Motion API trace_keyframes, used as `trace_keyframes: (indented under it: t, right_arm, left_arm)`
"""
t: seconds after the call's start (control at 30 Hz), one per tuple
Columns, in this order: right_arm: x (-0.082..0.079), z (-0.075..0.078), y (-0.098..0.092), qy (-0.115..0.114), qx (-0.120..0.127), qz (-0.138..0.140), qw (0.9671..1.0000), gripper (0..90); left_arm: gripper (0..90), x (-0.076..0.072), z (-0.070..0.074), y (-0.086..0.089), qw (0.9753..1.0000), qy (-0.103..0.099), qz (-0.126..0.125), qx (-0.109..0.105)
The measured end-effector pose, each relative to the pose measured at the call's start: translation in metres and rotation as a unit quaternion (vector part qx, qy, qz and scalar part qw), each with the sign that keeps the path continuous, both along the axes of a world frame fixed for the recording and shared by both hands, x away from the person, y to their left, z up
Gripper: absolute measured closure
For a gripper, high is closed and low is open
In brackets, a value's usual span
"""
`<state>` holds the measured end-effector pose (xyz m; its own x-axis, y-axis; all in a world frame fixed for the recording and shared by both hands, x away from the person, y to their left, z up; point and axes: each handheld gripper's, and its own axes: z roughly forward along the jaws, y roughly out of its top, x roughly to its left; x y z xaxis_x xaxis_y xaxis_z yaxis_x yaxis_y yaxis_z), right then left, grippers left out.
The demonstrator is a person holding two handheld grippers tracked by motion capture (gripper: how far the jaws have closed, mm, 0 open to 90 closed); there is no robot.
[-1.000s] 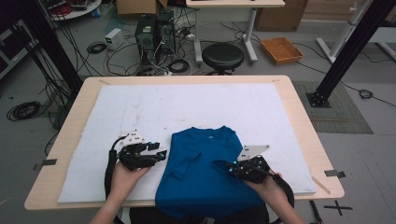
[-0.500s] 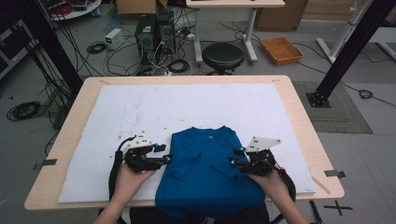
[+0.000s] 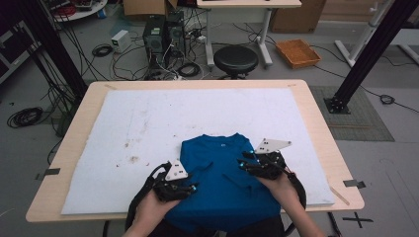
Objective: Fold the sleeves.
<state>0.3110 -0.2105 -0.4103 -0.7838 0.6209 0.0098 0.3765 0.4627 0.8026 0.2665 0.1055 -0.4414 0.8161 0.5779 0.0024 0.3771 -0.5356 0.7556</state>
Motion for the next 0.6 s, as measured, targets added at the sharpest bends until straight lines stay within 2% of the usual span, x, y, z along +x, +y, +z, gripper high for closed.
trace_keyframes:
  t: [0.17, 0.33, 0.4, 0.5, 0.57, 0.6]
  right_arm:
    - [-0.003, 0.002, -0.005, -0.005, 0.003, -0.004, 1.0000, 64.6]
    - [-0.002, 0.004, -0.013, -0.009, 0.008, -0.015, 0.9998, 65.0]
    - [-0.001, 0.004, -0.017, -0.010, 0.009, -0.020, 0.9997, 65.0]
    - [0.000, 0.004, -0.020, -0.008, 0.013, -0.026, 0.9995, 65.0]
    - [-0.001, 0.004, -0.020, -0.009, 0.013, -0.027, 0.9995, 65.1]
    - [0.000, 0.005, -0.020, -0.011, 0.014, -0.025, 0.9995, 65.0]
  left_arm:
    - [84.4, -0.003, 0.001, 0.003, 0.9999, -0.008, 0.003, -0.008]
    - [87.9, -0.010, 0.002, 0.009, 0.9995, -0.006, -0.017, -0.024]
    - [87.9, -0.013, 0.001, 0.010, 0.9988, -0.009, -0.034, -0.034]
    - [86.8, -0.014, 0.001, 0.007, 0.9990, -0.020, -0.034, -0.024]
    - [69.1, -0.010, -0.001, 0.004, 0.9996, -0.016, -0.010, -0.021]
    - [68.7, -0.008, -0.002, 0.002, 0.9997, -0.013, -0.006, -0.017]
